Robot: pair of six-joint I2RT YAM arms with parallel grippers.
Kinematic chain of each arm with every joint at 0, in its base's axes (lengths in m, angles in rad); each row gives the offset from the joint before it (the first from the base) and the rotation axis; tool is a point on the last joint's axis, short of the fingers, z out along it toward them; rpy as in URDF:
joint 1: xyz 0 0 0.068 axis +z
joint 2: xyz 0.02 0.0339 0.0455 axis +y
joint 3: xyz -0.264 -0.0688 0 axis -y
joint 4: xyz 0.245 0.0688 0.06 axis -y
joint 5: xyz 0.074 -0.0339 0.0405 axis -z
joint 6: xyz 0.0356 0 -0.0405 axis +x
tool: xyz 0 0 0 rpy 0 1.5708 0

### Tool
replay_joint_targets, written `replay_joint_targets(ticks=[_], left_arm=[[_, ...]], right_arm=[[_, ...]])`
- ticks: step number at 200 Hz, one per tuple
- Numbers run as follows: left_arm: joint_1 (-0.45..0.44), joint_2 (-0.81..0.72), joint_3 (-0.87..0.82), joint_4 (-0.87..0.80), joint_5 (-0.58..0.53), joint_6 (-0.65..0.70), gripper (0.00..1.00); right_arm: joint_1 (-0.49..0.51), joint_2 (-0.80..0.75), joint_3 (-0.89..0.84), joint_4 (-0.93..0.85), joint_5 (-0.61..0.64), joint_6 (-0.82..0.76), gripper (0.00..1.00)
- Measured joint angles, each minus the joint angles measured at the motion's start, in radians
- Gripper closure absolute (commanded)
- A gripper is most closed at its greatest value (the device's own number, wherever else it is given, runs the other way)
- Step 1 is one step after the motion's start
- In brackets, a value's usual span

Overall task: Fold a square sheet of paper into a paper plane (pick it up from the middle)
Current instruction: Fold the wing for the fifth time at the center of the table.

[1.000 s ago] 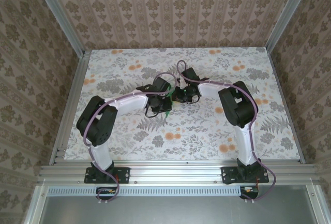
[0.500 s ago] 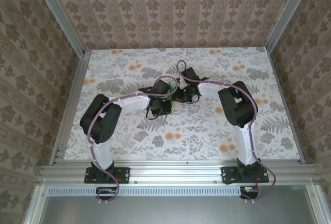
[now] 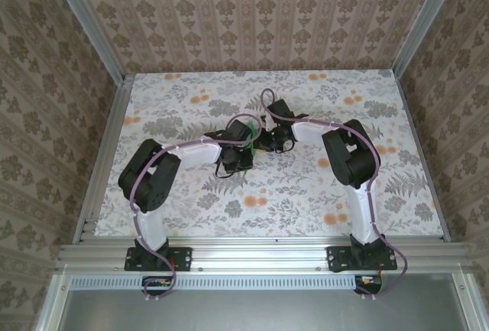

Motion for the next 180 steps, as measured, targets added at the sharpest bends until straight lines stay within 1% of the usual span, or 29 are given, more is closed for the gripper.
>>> replay_joint_targets(ticks=[83, 180], left_arm=[[-0.002, -0.022, -0.060, 0.093, 0.042, -0.031, 0.87], [-0.050, -0.021, -0.070, 0.137, 0.054, -0.039, 0.87]], right_arm=[[0.000, 0.015, 0.036, -0.045, 0.000, 0.000, 0.89], [0.003, 0.019, 0.046, -0.072, -0.002, 0.001, 0.89]])
